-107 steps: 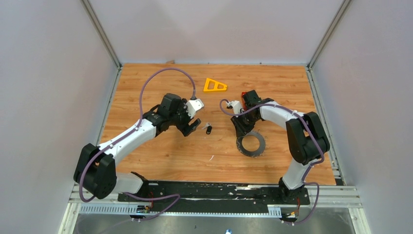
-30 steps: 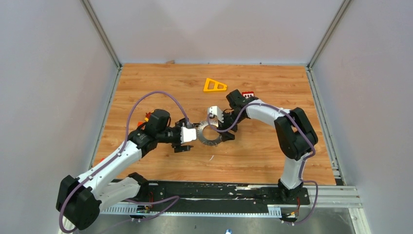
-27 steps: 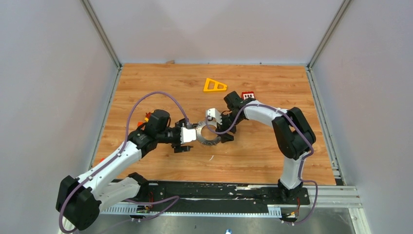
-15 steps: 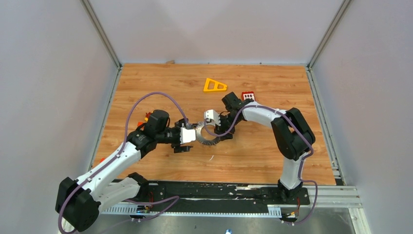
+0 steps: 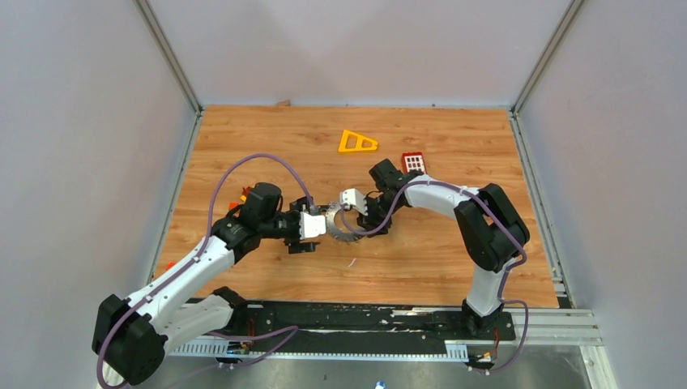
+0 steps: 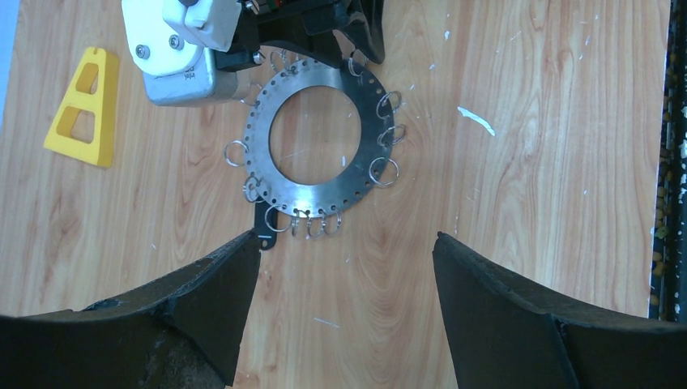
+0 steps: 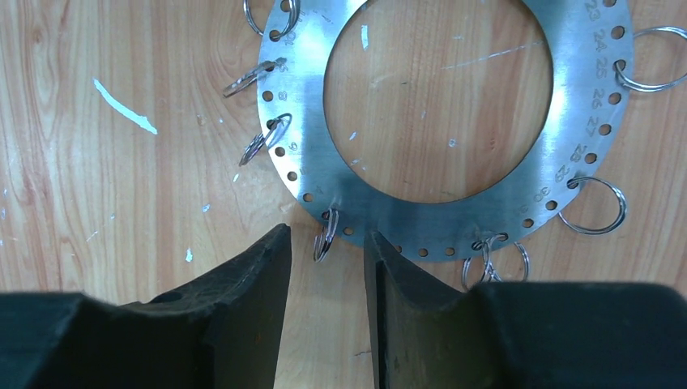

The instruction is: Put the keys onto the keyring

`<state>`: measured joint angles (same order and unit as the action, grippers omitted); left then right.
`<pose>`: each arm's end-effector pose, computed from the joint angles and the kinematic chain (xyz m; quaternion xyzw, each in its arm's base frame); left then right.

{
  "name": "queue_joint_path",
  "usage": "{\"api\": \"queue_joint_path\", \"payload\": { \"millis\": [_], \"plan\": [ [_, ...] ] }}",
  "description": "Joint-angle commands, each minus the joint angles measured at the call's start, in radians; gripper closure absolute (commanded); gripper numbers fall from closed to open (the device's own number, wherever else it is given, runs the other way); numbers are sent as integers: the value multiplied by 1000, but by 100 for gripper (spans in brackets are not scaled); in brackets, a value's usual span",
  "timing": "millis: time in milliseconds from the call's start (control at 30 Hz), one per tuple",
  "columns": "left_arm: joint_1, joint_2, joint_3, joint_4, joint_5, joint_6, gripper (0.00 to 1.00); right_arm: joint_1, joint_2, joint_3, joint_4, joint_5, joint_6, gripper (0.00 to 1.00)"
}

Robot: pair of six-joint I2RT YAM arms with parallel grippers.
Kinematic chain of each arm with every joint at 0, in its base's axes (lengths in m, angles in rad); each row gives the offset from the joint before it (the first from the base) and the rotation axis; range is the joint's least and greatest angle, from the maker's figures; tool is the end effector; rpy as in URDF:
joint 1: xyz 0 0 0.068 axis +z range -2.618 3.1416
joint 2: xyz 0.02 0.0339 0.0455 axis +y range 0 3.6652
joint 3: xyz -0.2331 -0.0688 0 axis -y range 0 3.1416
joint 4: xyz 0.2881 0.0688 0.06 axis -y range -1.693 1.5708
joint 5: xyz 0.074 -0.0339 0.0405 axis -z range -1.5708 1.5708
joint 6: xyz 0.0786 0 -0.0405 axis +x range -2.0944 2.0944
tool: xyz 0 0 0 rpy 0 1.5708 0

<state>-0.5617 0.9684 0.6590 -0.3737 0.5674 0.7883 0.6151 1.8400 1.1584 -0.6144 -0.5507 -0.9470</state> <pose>0.2224 -0.1899 0.1865 0.6356 0.6018 -0.2046 0.4382 0.2881 0.2539 0.0676 -0.6976 0.6508 0.2438 0.1745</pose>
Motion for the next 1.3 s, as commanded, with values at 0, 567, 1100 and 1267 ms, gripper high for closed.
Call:
{"api": "queue_joint_path", "payload": {
  "millis": [0, 567, 1100, 1267],
  "plan": [
    [-3, -16, -4, 12, 3, 14, 15, 11, -28, -5, 48, -7, 10, 63],
    [-2, -17, -8, 33, -53, -14, 14, -39, -96, 38, -5, -87, 73, 100],
    [-3, 148, 244, 300, 279, -377, 30, -79, -526, 92, -7, -312, 261, 100],
    [-4, 187, 250, 517, 382, -582, 45, -79, -656, -10, 160, -378, 367, 100]
  ]
}}
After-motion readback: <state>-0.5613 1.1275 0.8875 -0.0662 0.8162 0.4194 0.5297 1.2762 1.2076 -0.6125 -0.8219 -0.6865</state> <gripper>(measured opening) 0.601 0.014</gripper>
